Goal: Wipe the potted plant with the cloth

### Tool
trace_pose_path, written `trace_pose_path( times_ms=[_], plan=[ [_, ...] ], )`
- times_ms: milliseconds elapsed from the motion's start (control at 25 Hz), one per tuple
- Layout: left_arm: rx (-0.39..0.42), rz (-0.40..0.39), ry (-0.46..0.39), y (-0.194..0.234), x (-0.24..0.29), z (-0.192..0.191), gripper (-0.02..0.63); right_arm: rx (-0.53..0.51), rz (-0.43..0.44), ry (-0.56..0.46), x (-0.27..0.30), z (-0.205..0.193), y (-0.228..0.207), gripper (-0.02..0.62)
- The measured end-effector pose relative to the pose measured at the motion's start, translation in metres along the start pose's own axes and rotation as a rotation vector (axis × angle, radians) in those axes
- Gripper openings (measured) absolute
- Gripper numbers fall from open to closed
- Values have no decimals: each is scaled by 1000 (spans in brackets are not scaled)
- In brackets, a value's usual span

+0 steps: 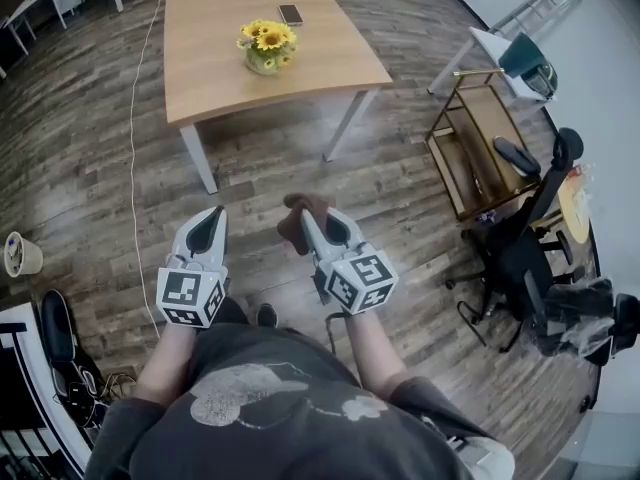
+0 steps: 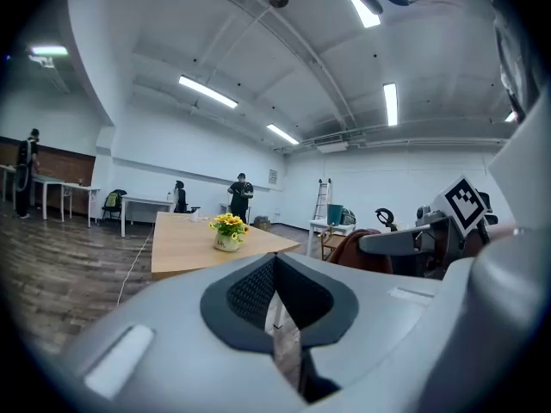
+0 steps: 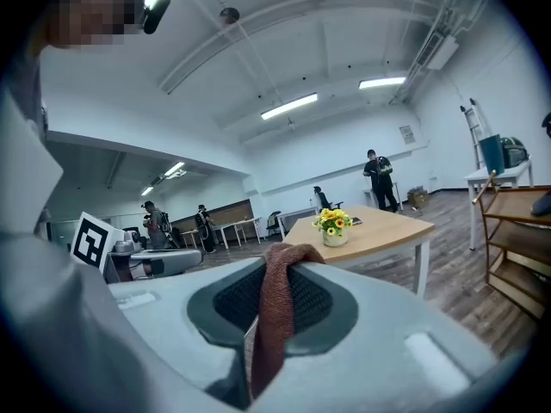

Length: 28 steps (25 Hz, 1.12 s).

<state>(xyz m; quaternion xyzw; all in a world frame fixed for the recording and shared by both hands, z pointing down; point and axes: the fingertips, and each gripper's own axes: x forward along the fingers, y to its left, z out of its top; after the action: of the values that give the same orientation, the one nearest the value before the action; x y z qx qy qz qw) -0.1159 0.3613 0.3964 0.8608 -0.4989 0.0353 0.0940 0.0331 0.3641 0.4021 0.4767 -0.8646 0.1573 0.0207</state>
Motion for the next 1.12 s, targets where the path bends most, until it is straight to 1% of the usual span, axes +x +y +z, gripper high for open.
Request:
trace_pose_path(
  times_ms=[80, 200, 320, 560, 800, 1120],
  plan=[
    [-4, 9, -2, 2, 1, 0, 17, -8, -1, -6, -1, 3, -1, 41],
    [-36, 16, -1, 4, 3, -2, 18, -13, -10, -21, -4, 4, -5, 42],
    [-57, 1, 13, 2, 6, -6, 18, 17, -25, -18, -7, -1, -12, 43],
    [-56, 22, 26, 15, 26, -7, 18, 68, -65, 24, 9, -10, -38, 43],
    [-67, 3, 29, 52, 69, -5, 18, 57, -84, 29, 59, 1, -60, 43],
    [-61, -45, 28, 107, 155, 16, 18, 42, -102, 39, 145, 35, -100, 43]
  ],
)
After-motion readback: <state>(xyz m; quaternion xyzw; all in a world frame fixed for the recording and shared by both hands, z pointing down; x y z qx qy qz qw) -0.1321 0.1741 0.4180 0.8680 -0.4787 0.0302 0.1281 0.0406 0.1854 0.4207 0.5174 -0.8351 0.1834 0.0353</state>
